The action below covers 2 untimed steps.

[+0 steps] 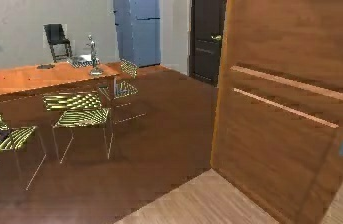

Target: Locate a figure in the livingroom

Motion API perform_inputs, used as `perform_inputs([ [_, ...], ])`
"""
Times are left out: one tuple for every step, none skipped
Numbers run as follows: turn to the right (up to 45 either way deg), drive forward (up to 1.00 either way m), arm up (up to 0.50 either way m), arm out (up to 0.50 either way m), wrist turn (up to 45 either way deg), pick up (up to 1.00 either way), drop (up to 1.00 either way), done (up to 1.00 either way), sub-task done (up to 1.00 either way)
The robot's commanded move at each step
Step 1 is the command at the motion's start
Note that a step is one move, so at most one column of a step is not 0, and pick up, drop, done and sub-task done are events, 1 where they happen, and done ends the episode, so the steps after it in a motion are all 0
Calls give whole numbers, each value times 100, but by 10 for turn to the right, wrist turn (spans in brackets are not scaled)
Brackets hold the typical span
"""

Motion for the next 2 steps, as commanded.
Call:
perform_inputs([
  [-300, 0, 0, 0, 0, 0, 0, 0, 0],
  [0, 100, 0, 0, 0, 0, 0, 0, 0],
])
